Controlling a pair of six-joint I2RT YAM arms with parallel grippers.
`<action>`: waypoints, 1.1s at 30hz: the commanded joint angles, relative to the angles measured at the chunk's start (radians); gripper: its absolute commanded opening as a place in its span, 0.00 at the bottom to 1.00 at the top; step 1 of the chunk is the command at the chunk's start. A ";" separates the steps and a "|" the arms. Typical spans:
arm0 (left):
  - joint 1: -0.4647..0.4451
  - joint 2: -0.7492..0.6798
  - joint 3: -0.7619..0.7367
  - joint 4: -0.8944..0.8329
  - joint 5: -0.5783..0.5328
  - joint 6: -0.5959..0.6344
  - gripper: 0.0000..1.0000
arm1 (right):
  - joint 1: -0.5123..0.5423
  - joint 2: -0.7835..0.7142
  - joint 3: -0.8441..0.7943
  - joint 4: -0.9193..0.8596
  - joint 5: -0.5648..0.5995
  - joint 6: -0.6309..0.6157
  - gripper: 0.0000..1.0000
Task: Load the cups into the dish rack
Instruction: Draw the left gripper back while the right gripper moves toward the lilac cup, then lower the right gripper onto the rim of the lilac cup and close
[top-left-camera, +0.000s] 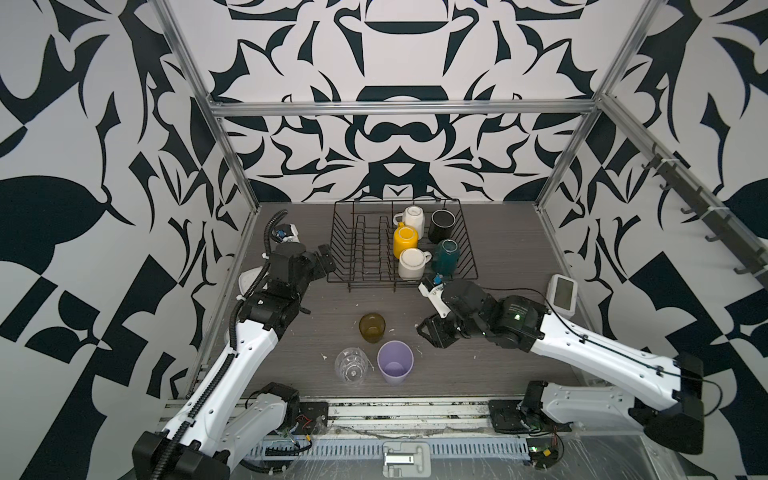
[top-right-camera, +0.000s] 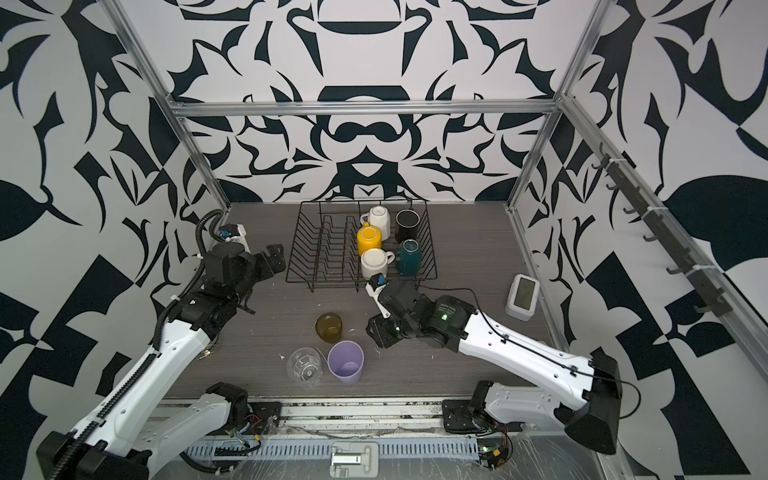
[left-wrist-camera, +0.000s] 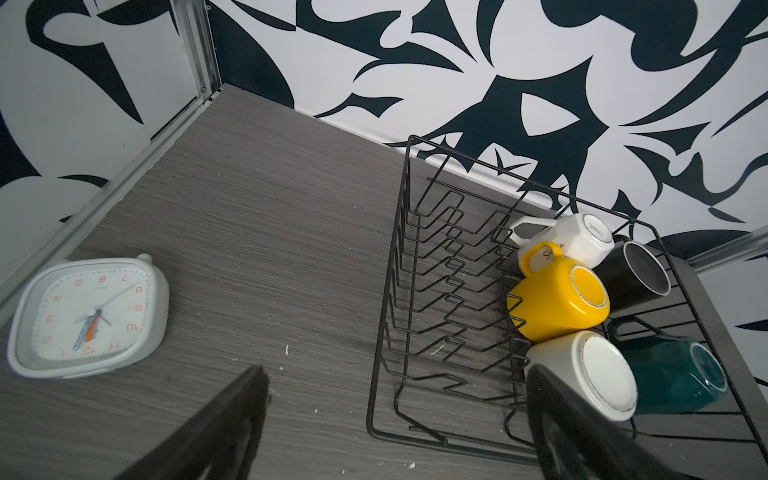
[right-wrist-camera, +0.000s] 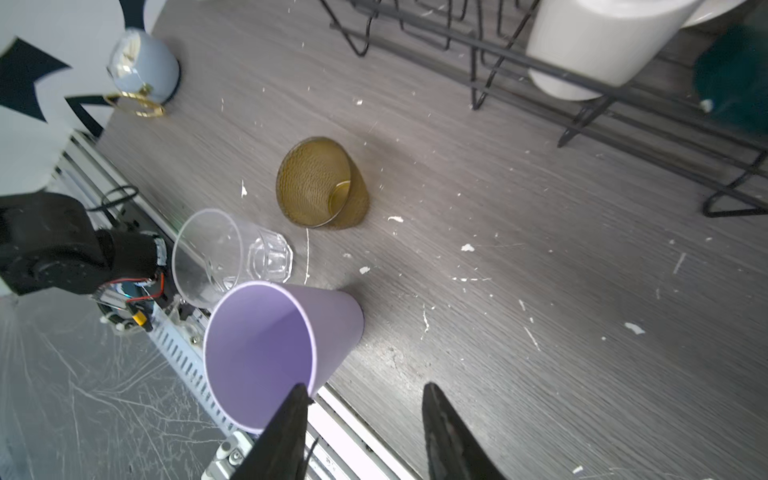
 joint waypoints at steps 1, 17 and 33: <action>0.009 -0.017 -0.019 0.028 0.015 -0.019 0.99 | 0.042 0.039 0.060 -0.018 0.055 0.029 0.46; 0.039 -0.043 -0.061 0.042 0.047 -0.015 0.99 | 0.157 0.251 0.129 -0.018 0.098 0.067 0.40; 0.061 -0.061 -0.087 0.049 0.066 -0.012 0.99 | 0.172 0.320 0.146 -0.089 0.205 0.037 0.12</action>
